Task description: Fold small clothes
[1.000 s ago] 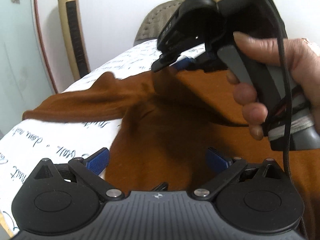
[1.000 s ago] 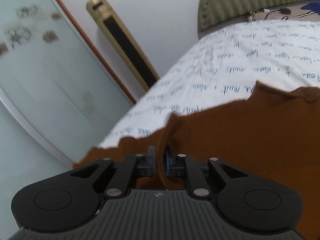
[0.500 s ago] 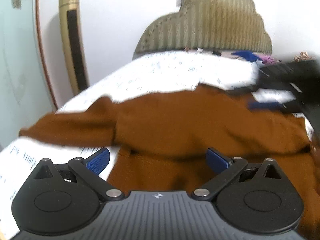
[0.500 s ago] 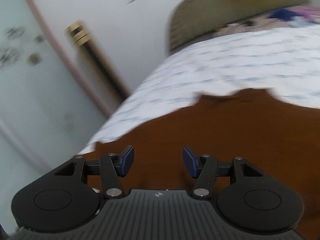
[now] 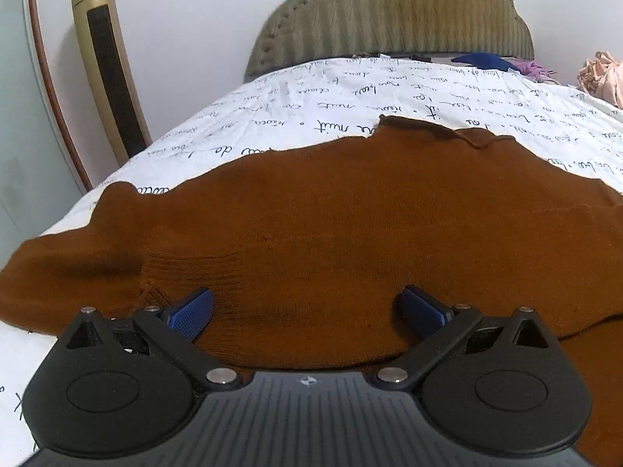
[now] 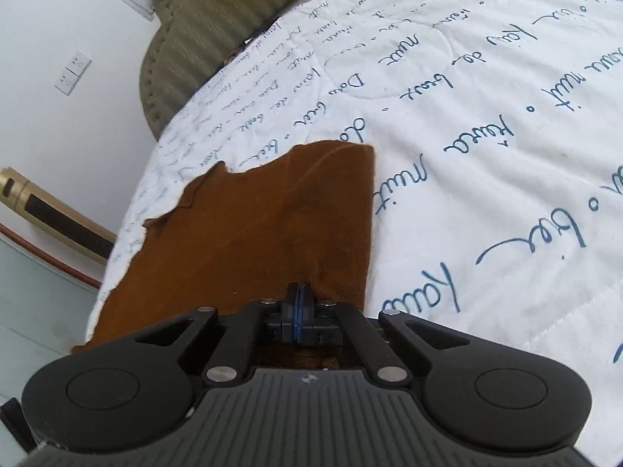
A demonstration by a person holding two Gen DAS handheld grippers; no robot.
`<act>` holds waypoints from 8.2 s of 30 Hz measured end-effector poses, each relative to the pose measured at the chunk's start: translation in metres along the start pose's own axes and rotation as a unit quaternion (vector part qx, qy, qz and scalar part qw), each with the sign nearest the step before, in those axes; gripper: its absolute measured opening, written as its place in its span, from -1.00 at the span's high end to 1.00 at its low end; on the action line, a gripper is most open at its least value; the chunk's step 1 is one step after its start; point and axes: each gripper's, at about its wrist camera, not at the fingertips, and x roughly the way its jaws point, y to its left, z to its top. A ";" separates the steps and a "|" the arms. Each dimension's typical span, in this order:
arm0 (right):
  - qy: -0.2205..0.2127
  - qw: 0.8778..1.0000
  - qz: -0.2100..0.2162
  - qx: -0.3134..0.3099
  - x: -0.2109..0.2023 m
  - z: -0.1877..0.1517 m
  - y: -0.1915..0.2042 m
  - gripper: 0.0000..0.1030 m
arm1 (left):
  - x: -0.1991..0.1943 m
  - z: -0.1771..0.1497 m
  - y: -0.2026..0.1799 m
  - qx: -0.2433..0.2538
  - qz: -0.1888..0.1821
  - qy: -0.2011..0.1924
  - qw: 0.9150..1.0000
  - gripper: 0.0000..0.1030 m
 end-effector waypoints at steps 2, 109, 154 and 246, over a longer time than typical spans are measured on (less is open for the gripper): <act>-0.006 1.000 -0.001 -0.020 -0.004 -0.001 0.011 0.63 | 0.000 0.002 0.002 -0.006 -0.005 0.004 1.000 -1.00; -0.016 0.839 0.191 -0.510 -0.029 -0.184 0.374 0.10 | -0.021 -0.039 0.284 -0.476 -0.200 0.029 0.856 -0.11; 0.072 0.807 0.233 -0.537 0.040 -0.153 0.453 0.77 | -0.028 -0.045 0.202 -0.410 -0.087 -0.054 0.906 0.61; -0.002 0.957 0.007 -0.291 -0.018 -0.027 0.052 0.33 | 0.016 -0.004 0.118 -0.218 -0.016 0.015 0.976 -0.29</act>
